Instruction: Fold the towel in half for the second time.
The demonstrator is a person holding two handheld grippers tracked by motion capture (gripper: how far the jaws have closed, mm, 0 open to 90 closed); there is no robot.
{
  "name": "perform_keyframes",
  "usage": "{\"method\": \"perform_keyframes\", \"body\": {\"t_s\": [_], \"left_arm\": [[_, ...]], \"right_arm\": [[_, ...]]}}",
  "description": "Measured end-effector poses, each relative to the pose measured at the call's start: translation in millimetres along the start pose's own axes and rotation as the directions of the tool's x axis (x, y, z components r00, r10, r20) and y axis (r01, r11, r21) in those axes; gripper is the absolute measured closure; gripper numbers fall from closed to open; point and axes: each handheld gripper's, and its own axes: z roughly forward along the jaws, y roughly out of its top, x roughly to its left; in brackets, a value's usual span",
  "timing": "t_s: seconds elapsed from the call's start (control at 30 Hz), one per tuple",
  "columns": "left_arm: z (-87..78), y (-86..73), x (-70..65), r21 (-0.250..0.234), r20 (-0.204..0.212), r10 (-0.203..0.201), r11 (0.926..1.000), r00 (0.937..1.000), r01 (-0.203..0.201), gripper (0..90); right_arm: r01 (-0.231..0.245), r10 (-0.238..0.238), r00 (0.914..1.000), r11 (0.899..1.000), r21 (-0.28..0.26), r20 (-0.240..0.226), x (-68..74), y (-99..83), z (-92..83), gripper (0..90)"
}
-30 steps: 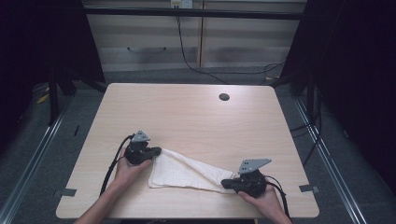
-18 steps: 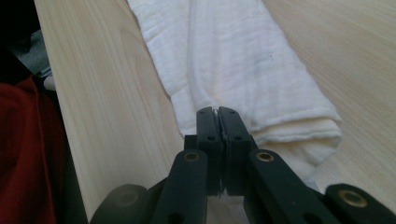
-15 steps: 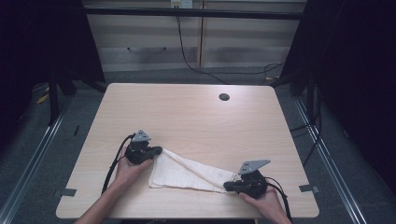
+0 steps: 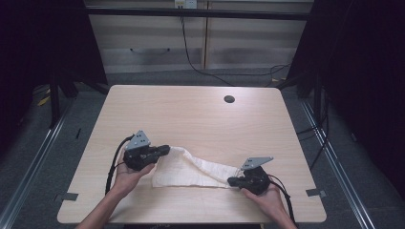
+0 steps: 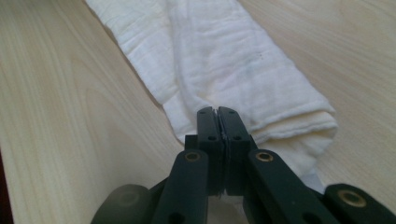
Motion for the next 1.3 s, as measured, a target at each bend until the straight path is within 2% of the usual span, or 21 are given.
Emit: {"method": "perform_keyframes", "body": {"t_s": [0.17,0.27,0.4,0.53,0.6,0.73,0.87,0.9,0.93,0.97,1.03,1.1,1.13,1.17,1.23,1.3], "left_arm": [[-10.5,1.4,-17.4,0.02,0.049,0.064,0.9977,0.9967,-0.065,85.8],[-20.5,-5.1,-26.8,0.038,0.08,0.076,0.9961,0.9938,-0.08,85.9],[-24.1,-19.8,-37.0,0.084,0.125,0.086,0.9917,0.9884,-0.097,85.9],[-22.8,-32.6,-50.7,0.129,0.192,0.105,0.9831,0.9759,-0.131,85.9],[-20.9,-39.9,-54.2,0.16,0.211,0.105,0.9772,0.9719,-0.14,85.9],[-16.9,-54.5,-53.1,0.229,0.219,0.1,0.9617,0.9706,-0.151,85.9],[-16.0,-63.1,-47.2,0.258,0.218,0.078,0.9567,0.9729,-0.134,85.8],[-16.1,-65.0,-45.7,0.264,0.218,0.076,0.9551,0.973,-0.134,85.8],[-16.0,-68.0,-43.9,0.274,0.2,0.089,0.951,0.9757,-0.143,85.9],[-16.8,-69.4,-41.3,0.269,0.203,0.078,0.9541,0.9761,-0.132,85.9],[-17.2,-70.0,-38.6,0.265,0.173,0.083,0.9557,0.9813,-0.128,86.0],[-16.6,-70.0,-36.6,0.273,0.17,0.09,0.9524,0.9813,-0.135,85.9],[-15.7,-69.9,-35.7,0.268,0.172,0.091,0.9537,0.9809,-0.136,86.0],[-14.6,-70.3,-35.6,0.259,0.168,0.095,0.9561,0.9813,-0.136,86.0],[-13.4,-69.7,-35.6,0.264,0.164,0.101,0.9541,0.9813,-0.142,86.0],[-12.8,-69.6,-35.3,0.261,0.158,0.098,0.9556,0.9826,-0.137,86.0]], "right_arm": [[0.01,-0.01,0.9994,1.0,-0.001,0.033,1.6,0.7,0.4,88.4],[0.03,-0.03,0.9977,1.0,0.0,0.06,5.7,0.8,0.8,88.4],[0.015,-0.015,0.9989,1.0,-0.009,0.045,3.7,0.1,0.9,88.5],[0.016,-0.015,0.9985,1.0,-0.012,0.053,4.9,0.0,1.2,88.5],[0.016,-0.015,0.9985,1.0,-0.014,0.052,4.7,-0.1,1.3,88.5],[0.021,-0.02,0.9982,1.0,-0.012,0.056,4.8,-0.4,0.9,88.5],[0.031,-0.031,0.9968,0.999,-0.007,0.074,6.6,-0.2,0.6,88.5],[0.046,-0.045,0.9947,0.999,-0.005,0.093,8.2,-0.1,0.6,88.5],[0.058,-0.058,0.9928,0.998,0.005,0.105,9.2,0.0,-0.1,88.5],[0.055,-0.055,0.9925,0.998,0.004,0.109,9.7,-0.4,-0.4,88.5],[0.052,-0.051,0.9929,0.999,-0.006,0.107,8.3,-2.2,-1.4,88.5],[0.04,-0.039,0.9916,0.999,-0.006,0.124,6.9,-5.6,-5.6,88.4],[0.036,-0.034,0.9907,0.999,-0.008,0.131,6.6,-7.8,-7.8,88.4],[0.041,-0.039,0.9887,0.999,-0.009,0.145,6.6,-9.7,-9.9,88.5],[0.063,-0.064,0.9771,0.998,0.014,0.203,10.9,-11.8,-13.6,88.4],[0.049,-0.051,0.973,0.999,0.013,0.225,11.2,-16.7,-18.6,88.4]]}}
